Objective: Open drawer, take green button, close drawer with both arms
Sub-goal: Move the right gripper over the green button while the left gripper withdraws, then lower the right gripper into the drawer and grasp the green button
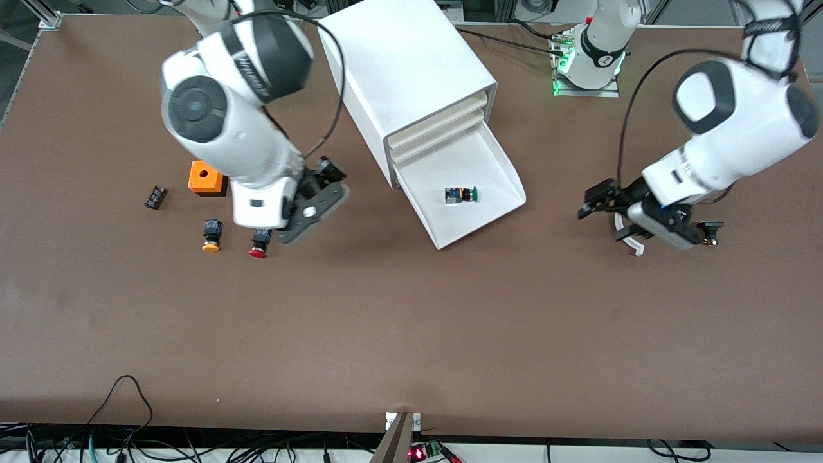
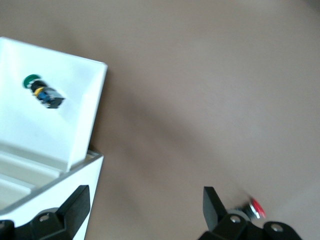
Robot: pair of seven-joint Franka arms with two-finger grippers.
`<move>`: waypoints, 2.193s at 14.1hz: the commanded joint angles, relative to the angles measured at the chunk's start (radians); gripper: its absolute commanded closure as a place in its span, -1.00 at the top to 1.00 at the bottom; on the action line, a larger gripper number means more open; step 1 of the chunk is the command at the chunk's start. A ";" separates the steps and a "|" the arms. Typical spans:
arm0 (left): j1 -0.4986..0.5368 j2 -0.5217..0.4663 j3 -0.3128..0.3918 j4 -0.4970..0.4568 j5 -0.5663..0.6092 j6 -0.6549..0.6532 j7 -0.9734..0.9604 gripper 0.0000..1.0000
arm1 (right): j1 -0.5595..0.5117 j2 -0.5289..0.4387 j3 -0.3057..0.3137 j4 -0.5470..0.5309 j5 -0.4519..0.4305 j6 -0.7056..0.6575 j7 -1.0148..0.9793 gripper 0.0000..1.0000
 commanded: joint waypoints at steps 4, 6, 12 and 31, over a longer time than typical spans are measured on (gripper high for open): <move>-0.022 -0.141 0.093 0.203 0.359 -0.387 -0.167 1.00 | 0.158 0.159 0.006 0.085 0.024 0.223 -0.106 1.00; -0.029 -0.142 0.100 0.231 0.408 -0.432 -0.292 1.00 | 0.178 0.202 0.006 0.085 0.024 0.287 -0.109 1.00; -0.057 -0.130 0.156 0.256 0.409 -0.467 -0.404 1.00 | 0.279 0.253 0.003 0.085 -0.017 0.334 -0.106 1.00; -0.057 -0.122 0.181 0.259 0.394 -0.481 -0.399 1.00 | 0.344 0.362 0.010 0.086 -0.096 0.363 -0.110 1.00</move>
